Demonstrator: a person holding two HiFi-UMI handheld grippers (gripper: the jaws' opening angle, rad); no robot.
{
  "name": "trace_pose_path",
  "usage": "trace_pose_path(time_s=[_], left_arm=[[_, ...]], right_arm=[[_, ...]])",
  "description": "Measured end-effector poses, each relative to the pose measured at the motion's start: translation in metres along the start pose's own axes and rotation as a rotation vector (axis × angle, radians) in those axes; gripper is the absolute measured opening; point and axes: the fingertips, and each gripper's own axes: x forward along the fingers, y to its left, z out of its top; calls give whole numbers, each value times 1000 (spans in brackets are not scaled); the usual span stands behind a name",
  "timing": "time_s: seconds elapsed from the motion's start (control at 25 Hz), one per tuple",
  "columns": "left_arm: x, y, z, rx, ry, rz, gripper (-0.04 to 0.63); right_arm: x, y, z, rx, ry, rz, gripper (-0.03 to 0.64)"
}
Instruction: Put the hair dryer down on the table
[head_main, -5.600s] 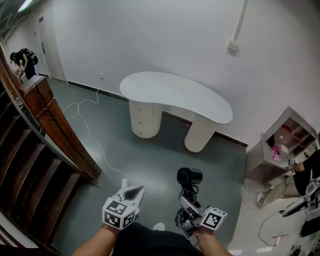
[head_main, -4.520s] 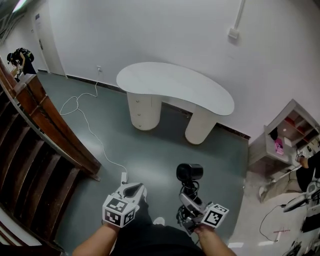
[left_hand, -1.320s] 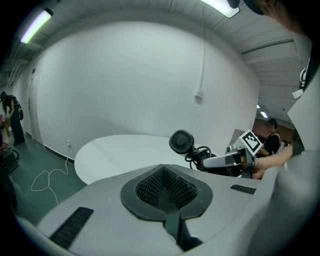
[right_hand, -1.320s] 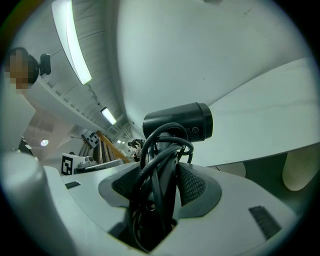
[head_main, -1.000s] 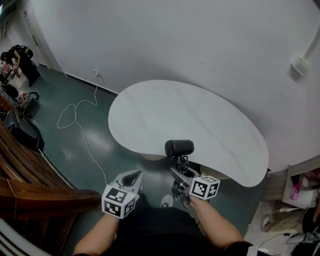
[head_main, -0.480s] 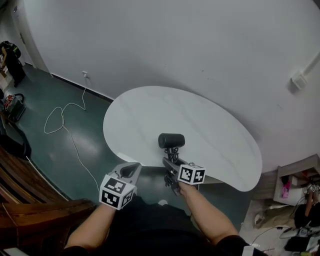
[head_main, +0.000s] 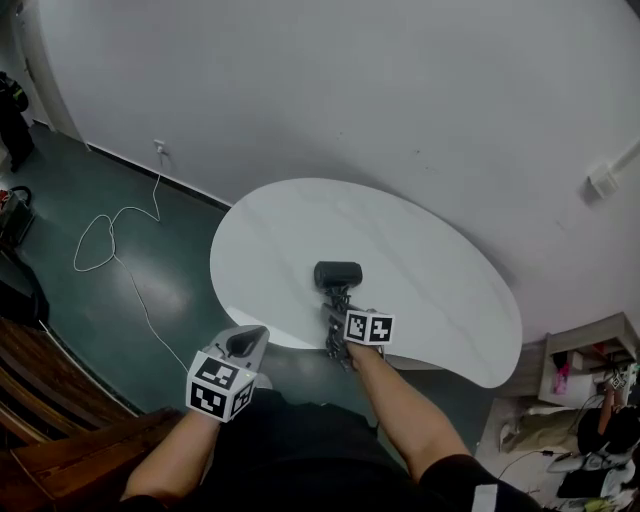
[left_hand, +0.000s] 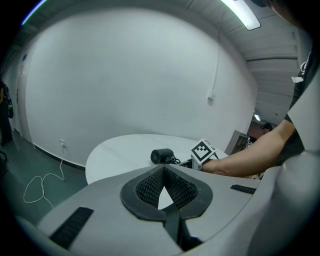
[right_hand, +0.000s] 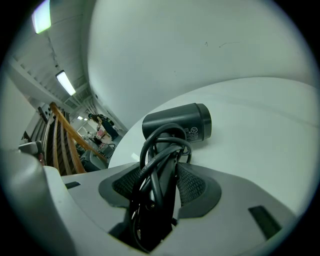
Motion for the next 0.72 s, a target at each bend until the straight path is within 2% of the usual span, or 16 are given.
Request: trace_pose_path(time_s=[0.36, 0.72], left_arm=[[-7, 40, 4, -10, 4, -15, 14], [-4, 60, 0, -12, 14, -28, 14]], right_arm=[[34, 3, 12, -31, 22, -75, 204], [45, 3, 11, -89, 38, -131, 206]])
